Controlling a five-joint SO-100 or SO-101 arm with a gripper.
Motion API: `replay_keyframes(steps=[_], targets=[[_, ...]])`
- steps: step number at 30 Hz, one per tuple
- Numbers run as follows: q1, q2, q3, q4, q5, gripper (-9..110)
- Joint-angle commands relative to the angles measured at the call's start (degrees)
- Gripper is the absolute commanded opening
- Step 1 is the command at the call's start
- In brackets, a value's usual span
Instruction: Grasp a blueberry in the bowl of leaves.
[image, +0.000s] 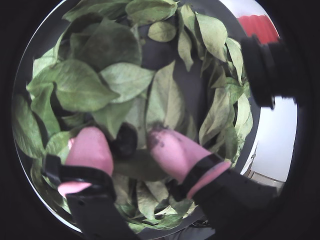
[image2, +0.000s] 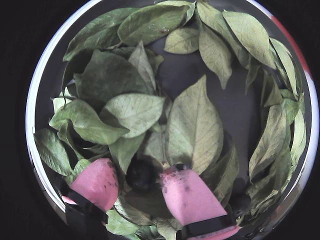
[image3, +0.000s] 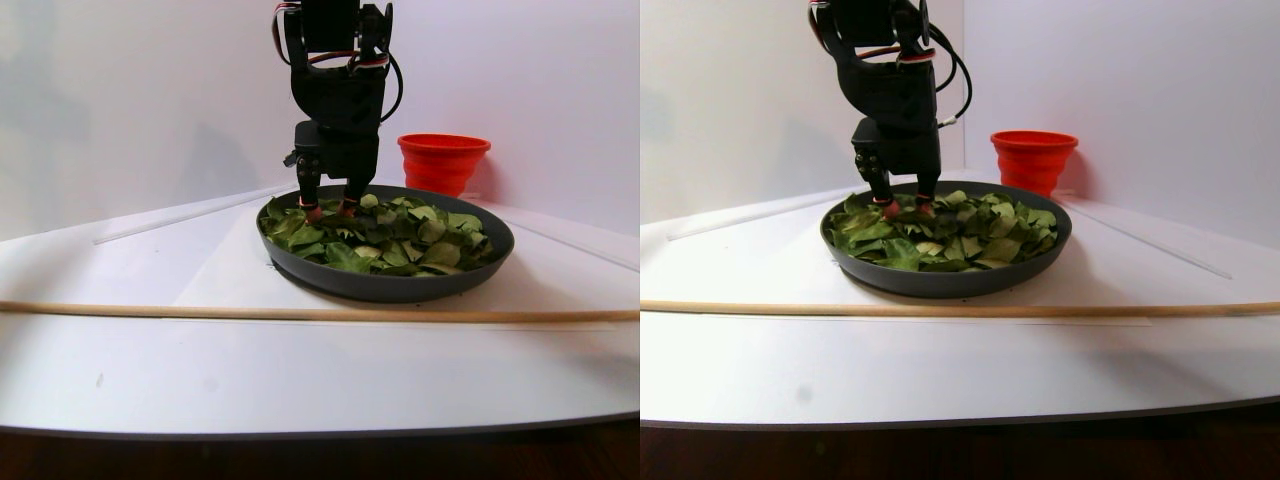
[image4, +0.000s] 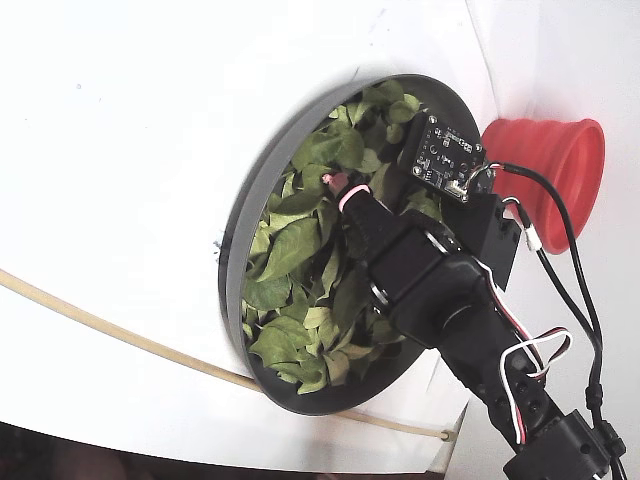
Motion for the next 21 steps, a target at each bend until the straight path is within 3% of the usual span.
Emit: replay_keyframes(steps=[1,21], targets=[[1.0,0.7,-3.0,-0.9,-0.4,17],[1.2,-1.3,-3.3,-3.1,-0.7,12]])
